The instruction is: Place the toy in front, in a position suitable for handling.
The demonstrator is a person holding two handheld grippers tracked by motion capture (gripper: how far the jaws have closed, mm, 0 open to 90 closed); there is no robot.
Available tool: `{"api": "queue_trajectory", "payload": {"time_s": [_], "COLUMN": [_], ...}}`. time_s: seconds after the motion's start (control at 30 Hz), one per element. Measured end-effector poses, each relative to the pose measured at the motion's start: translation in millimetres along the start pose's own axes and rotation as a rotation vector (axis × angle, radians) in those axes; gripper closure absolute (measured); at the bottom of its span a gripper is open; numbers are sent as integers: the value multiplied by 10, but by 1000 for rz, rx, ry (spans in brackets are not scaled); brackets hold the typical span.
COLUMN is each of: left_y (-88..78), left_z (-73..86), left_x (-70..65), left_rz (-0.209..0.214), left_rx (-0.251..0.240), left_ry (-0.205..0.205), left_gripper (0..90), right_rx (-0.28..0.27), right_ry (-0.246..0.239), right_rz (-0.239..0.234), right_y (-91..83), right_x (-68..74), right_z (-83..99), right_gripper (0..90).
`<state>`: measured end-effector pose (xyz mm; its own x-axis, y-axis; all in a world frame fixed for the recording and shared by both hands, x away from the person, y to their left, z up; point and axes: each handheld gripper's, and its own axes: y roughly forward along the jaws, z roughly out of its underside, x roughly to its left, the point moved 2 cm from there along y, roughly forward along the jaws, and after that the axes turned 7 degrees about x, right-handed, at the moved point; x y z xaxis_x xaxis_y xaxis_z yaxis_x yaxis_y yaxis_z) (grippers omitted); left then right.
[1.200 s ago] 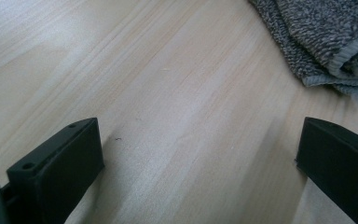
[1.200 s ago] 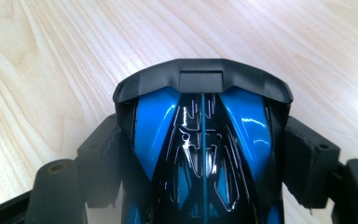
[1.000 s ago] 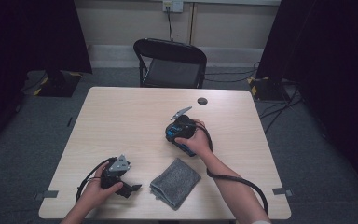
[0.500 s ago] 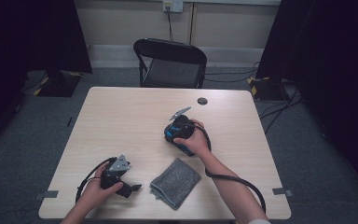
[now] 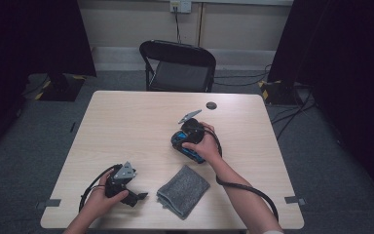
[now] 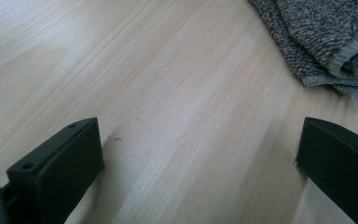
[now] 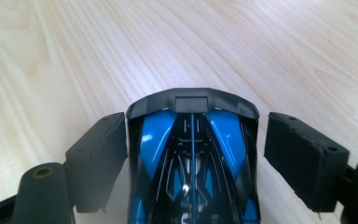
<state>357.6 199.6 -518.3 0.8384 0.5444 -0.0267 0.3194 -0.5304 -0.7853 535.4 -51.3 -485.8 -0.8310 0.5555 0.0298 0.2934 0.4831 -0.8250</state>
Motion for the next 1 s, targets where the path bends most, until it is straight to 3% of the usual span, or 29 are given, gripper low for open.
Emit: {"api": "queue_trajectory", "payload": {"time_s": [0.2,0.53,0.77,1.0], "left_y": [0,0,0,0], "left_z": [0,-1,0,0], "left_x": [0,1,2,2], "left_rz": [-1,-1,-1,-1], "left_rx": [0,0,1,1], "left_ry": [0,2,2,2], "left_gripper": [0,0,0,0], "right_rx": [-6,-45,-52,-62], "right_ry": [-17,1,21,20], "right_rz": [2,16,22,36], "right_y": [-174,-453,-406,-349], "right_x": [20,67,60,65], "right_z": [164,627,844,945], "right_gripper": [196,196,202,226]}}
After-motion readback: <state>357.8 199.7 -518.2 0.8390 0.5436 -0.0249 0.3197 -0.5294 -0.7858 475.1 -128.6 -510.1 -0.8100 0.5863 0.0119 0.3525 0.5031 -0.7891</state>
